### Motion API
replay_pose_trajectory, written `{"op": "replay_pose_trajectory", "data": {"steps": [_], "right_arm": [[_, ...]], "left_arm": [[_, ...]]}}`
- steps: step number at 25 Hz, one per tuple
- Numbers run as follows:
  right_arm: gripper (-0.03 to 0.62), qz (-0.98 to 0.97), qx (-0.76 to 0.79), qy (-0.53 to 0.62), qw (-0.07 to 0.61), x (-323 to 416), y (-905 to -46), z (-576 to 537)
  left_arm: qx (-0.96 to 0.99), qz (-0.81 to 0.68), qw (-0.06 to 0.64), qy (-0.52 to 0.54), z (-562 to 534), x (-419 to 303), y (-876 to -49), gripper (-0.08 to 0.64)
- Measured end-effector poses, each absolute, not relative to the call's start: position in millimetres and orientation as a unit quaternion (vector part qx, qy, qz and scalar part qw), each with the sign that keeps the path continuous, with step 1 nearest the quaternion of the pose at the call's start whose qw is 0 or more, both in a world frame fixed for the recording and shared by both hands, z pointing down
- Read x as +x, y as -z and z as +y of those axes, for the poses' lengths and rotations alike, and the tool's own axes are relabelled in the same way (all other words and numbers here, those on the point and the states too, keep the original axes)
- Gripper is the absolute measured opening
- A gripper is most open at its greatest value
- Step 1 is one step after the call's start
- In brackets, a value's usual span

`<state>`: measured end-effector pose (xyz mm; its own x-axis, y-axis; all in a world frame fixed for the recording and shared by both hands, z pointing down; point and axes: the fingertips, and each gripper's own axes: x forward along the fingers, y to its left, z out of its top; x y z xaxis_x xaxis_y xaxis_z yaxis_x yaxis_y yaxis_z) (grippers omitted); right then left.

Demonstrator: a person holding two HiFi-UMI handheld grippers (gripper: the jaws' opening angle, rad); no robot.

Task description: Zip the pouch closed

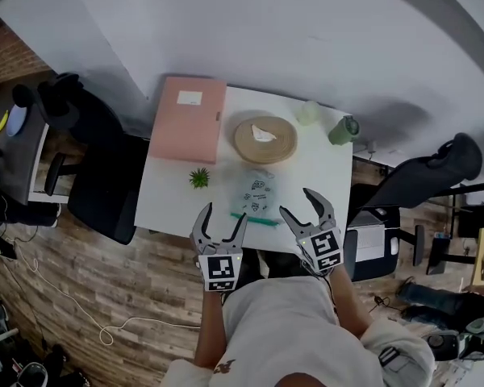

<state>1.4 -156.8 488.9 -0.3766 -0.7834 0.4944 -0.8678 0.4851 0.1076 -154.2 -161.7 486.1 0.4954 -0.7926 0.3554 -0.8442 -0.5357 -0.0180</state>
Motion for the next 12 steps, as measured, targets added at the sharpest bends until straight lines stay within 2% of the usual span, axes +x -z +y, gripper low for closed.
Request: {"op": "replay_pose_trajectory", "data": {"steps": [7, 12], "right_arm": [[0.259, -0.835, 0.467, -0.104, 0.272, 10, -522, -139], [0.249, -0.838, 0.440, -0.117, 0.300, 17, -551, -125]], "left_arm": [[0.863, -0.458, 0.100, -0.186, -140, -132, -515, 0.316], [0.859, -0.458, 0.120, -0.196, -127, -119, -537, 0.301]]}}
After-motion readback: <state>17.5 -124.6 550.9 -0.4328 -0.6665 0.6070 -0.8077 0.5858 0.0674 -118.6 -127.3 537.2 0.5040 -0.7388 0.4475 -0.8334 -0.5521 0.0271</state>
